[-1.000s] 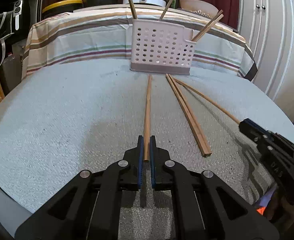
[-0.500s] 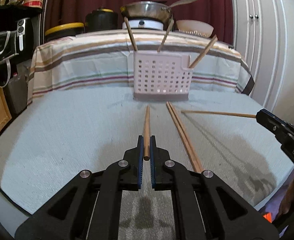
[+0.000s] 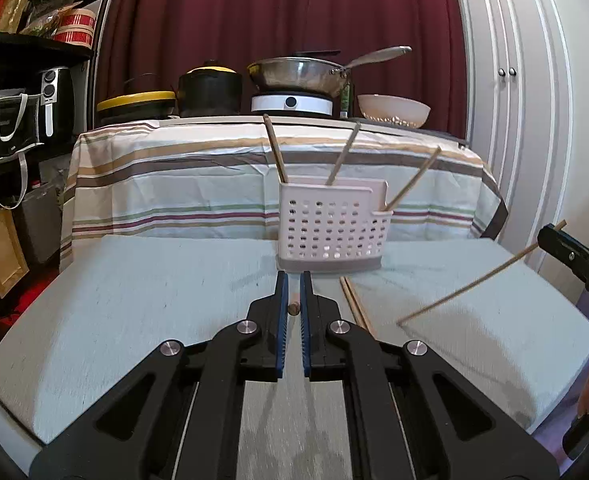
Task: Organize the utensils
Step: 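Lift both held chopsticks upright and carry them over the caddy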
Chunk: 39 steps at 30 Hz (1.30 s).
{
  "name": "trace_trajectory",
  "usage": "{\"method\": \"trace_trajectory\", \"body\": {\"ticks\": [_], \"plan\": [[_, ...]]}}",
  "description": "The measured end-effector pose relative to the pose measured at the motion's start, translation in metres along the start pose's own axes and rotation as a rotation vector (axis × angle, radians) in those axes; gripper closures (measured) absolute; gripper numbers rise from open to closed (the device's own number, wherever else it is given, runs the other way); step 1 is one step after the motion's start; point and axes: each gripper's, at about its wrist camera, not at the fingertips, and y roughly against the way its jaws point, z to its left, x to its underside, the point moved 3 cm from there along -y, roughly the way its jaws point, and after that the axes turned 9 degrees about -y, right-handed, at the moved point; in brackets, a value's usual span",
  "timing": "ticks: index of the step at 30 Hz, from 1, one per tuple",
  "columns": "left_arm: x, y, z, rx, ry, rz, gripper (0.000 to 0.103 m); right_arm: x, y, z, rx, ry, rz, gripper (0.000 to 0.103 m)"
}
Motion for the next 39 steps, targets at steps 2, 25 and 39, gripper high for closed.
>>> {"method": "trace_trajectory", "body": {"ticks": [2,25,39], "plan": [[-0.006,-0.005,0.005,0.004,0.011,-0.005,0.097,-0.004,-0.005,0.0,-0.006,-0.004,0.002,0.097],[-0.09,-0.074,0.018,-0.023,-0.057,-0.136,0.096,-0.051,-0.086,0.0,-0.036,0.008,0.026,0.096],[-0.102,-0.087,0.024,0.038,-0.044,-0.119,0.097,-0.064,-0.096,0.001,-0.052,-0.006,0.026,0.097]]}}
